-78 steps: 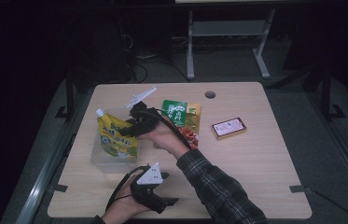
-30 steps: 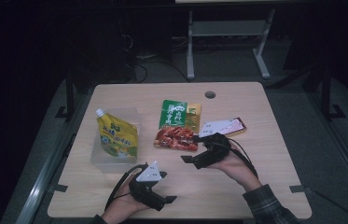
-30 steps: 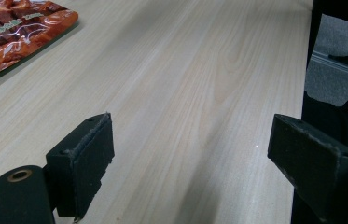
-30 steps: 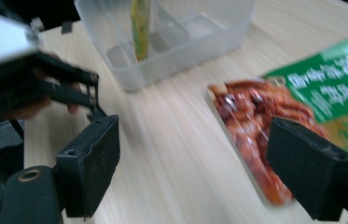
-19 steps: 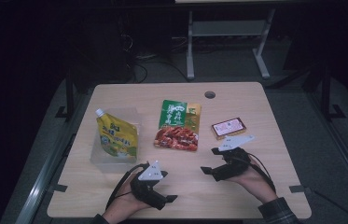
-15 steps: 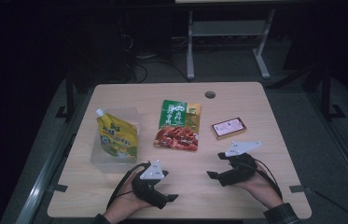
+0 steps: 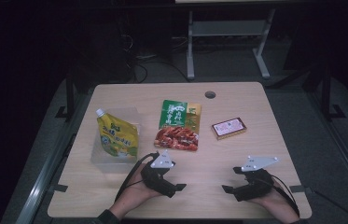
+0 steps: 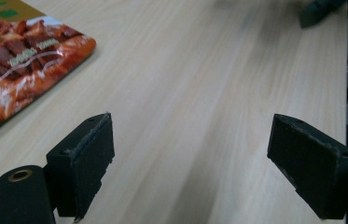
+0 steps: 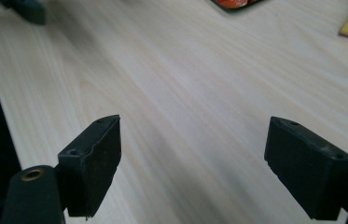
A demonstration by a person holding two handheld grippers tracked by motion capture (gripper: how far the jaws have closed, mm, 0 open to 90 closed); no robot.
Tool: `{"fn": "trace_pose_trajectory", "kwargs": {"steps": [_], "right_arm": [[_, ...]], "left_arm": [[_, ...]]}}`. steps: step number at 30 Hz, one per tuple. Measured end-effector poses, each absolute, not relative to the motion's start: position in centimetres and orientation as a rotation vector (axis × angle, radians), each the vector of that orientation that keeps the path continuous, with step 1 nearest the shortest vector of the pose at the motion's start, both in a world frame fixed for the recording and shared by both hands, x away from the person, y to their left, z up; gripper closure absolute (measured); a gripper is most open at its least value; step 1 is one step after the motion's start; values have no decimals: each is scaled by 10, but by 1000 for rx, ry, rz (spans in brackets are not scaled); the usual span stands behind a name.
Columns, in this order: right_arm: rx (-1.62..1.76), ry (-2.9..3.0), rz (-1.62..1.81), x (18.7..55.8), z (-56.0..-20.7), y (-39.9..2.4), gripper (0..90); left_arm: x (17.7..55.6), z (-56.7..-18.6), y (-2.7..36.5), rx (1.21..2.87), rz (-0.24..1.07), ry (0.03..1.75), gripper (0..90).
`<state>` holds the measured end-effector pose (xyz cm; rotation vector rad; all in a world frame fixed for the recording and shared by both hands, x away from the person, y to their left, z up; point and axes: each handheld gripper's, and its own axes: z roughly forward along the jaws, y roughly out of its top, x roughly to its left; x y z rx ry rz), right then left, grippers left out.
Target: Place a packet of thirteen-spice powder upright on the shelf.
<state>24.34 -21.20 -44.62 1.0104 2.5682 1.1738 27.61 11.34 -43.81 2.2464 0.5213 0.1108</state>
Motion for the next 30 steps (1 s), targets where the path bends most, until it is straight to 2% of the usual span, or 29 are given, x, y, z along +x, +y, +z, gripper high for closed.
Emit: {"fn": "trace_pose_trajectory", "kwargs": {"steps": [8,30], "right_arm": [[1029,2580,1184,231,-449,-218,181],[1002,2584,1254,231,-448,-218,180]], "left_arm": [[296,-435,87,2253,113,512,140],[363,-426,27,2290,173,487,140]]}}
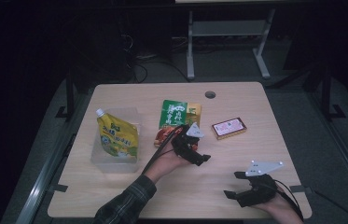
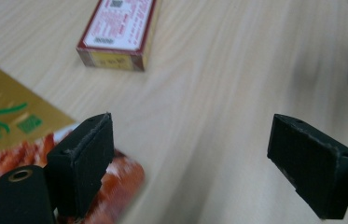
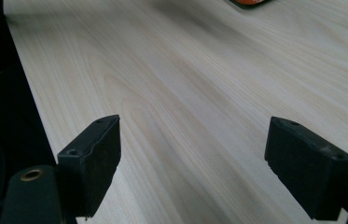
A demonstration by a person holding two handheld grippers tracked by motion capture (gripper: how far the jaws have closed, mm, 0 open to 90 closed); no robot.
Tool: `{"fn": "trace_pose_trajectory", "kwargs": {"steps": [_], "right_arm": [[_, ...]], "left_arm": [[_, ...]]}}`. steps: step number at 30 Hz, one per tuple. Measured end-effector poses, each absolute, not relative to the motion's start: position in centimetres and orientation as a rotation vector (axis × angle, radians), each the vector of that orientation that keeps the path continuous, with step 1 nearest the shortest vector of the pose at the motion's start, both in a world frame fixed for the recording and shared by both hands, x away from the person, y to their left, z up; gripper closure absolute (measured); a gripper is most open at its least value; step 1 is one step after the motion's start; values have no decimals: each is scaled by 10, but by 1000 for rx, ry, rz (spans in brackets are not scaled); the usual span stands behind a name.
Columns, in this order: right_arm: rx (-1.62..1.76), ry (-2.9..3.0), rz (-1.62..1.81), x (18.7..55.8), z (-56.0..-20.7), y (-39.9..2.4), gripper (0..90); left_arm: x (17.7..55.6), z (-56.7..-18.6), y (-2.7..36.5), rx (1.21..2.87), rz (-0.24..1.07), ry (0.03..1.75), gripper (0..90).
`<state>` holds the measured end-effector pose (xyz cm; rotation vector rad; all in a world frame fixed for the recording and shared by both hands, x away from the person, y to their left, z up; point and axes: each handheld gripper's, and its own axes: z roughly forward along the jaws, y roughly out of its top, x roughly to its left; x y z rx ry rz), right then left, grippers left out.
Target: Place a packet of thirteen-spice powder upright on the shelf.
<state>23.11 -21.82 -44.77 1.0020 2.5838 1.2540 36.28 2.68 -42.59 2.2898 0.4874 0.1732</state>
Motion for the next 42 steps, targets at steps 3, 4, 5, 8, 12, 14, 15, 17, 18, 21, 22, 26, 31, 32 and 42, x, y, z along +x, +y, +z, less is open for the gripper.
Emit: {"fn": "trace_pose_trajectory", "kwargs": {"steps": [3,4,5,8,12,14,15,17,18,21,22,26,31,32,42], "right_arm": [[1006,2590,1259,231,-448,-217,180],[1007,2587,1267,231,-447,-217,180],[1003,2586,1270,231,-447,-217,180],[1003,2588,1274,231,-447,-217,180],[994,2591,1284,232,-446,-216,180],[981,2592,1290,232,-446,-216,180],[978,2597,1295,232,-446,-216,180],[972,2604,1292,232,-446,-216,180],[974,2603,1292,232,-446,-216,180],[976,2599,1297,233,-445,-217,180],[980,2598,1299,233,-445,-217,180],[969,2599,1302,233,-445,-218,180],[977,2594,1310,234,-445,-219,180],[980,2592,1313,234,-445,-219,181],[996,2581,1311,233,-445,-221,181]], "left_arm": [[374,-427,17,2288,167,498,140],[378,-427,13,2296,169,494,140],[382,-427,9,2306,174,495,140],[393,-425,0,2321,186,479,140],[408,-422,-10,2307,194,468,142],[413,-422,-14,2313,196,460,141],[422,-421,-19,2320,196,452,141],[428,-421,-26,2333,211,430,141],[431,-421,-28,2339,214,426,141],[440,-425,-38,2346,210,416,141],[442,-428,-41,2357,210,419,141],[453,-442,-49,2394,201,422,141],[462,-456,-52,2424,196,451,141],[463,-459,-53,2411,180,464,146],[461,-465,-52,2429,154,477,309]]}}
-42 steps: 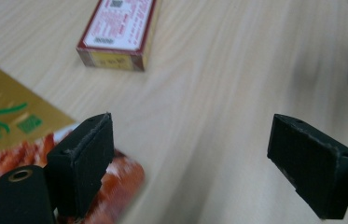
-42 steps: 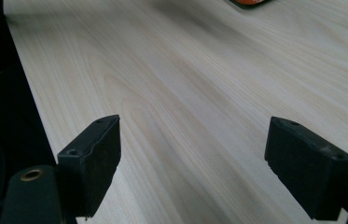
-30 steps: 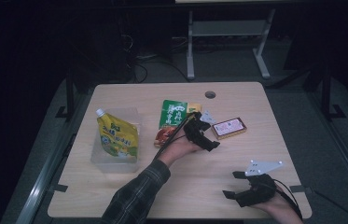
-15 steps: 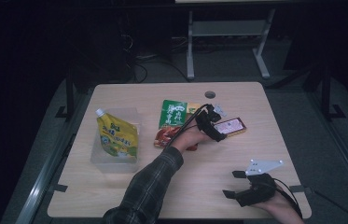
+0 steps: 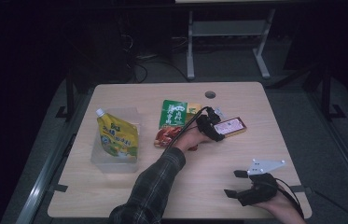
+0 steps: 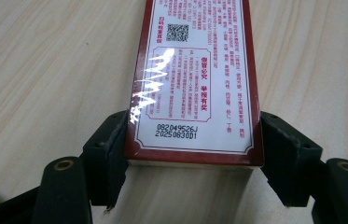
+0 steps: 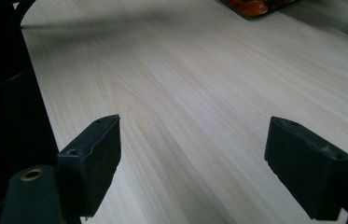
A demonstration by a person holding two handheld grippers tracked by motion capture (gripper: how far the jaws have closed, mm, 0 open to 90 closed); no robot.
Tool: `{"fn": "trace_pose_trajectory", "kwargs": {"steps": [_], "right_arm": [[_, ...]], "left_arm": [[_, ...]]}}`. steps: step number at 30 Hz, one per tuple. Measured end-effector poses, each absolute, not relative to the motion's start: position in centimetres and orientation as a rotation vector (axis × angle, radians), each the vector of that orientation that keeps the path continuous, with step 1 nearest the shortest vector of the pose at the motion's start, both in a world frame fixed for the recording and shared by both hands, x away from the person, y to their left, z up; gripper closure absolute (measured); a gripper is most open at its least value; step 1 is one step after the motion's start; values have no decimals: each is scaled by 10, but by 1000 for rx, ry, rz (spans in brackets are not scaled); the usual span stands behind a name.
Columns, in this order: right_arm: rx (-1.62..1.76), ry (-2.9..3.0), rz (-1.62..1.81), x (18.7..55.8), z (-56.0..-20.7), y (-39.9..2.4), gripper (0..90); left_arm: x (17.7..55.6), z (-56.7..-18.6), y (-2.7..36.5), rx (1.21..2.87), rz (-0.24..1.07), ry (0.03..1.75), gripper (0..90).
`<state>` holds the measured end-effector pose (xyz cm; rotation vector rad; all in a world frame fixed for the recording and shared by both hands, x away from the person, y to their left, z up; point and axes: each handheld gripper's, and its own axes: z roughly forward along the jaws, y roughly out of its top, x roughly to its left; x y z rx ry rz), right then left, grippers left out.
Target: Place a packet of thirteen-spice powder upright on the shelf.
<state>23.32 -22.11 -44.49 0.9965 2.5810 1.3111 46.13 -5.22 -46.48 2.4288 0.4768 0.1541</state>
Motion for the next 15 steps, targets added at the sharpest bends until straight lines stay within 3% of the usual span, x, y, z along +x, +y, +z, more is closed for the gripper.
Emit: {"fn": "trace_pose_trajectory", "kwargs": {"steps": [15], "right_arm": [[988,2574,1300,234,-446,-223,181]], "left_arm": [[436,-452,-31,2400,99,516,318]]}}
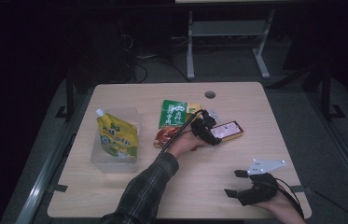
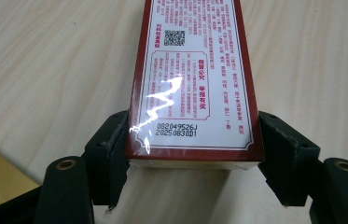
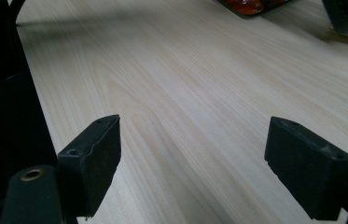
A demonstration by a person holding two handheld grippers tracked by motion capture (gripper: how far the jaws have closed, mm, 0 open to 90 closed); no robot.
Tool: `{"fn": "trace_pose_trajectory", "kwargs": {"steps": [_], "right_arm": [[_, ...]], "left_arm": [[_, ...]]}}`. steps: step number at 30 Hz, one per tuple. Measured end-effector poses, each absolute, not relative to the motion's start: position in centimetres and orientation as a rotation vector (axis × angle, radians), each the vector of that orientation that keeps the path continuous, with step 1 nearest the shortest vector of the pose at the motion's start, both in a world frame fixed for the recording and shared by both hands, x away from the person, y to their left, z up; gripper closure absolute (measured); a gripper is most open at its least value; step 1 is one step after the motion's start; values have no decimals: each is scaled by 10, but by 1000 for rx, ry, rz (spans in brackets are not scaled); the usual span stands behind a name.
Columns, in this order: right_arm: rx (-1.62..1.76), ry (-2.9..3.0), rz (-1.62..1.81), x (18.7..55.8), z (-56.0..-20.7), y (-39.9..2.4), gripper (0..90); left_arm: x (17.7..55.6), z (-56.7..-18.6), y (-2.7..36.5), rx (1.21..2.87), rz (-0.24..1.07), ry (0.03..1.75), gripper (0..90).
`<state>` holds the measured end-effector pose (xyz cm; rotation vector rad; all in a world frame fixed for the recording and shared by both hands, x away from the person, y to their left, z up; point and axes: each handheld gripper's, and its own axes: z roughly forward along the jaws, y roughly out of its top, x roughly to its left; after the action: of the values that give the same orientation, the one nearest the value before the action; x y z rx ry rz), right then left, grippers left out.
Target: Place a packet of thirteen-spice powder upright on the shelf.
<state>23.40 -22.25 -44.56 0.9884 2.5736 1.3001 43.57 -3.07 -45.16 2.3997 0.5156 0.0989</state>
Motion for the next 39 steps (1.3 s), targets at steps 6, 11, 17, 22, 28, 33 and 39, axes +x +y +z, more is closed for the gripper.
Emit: {"fn": "trace_pose_trajectory", "kwargs": {"steps": [6,11,17,22,28,33,39], "right_arm": [[987,2570,1296,234,-446,-223,181],[995,2570,1290,234,-445,-223,181],[993,2562,1294,234,-444,-223,181],[994,2554,1283,234,-444,-223,181],[990,2538,1300,233,-442,-220,176],[990,2529,1303,233,-441,-218,176],[981,2514,1307,237,-438,-213,175]], "left_arm": [[417,-441,-16,2399,86,517,319],[398,-433,-1,2367,75,510,319],[373,-426,19,2366,80,503,320],[351,-428,36,2356,62,500,319],[328,-432,58,2363,74,480,319],[311,-441,75,2360,70,476,319],[294,-453,89,2349,55,469,318]]}}
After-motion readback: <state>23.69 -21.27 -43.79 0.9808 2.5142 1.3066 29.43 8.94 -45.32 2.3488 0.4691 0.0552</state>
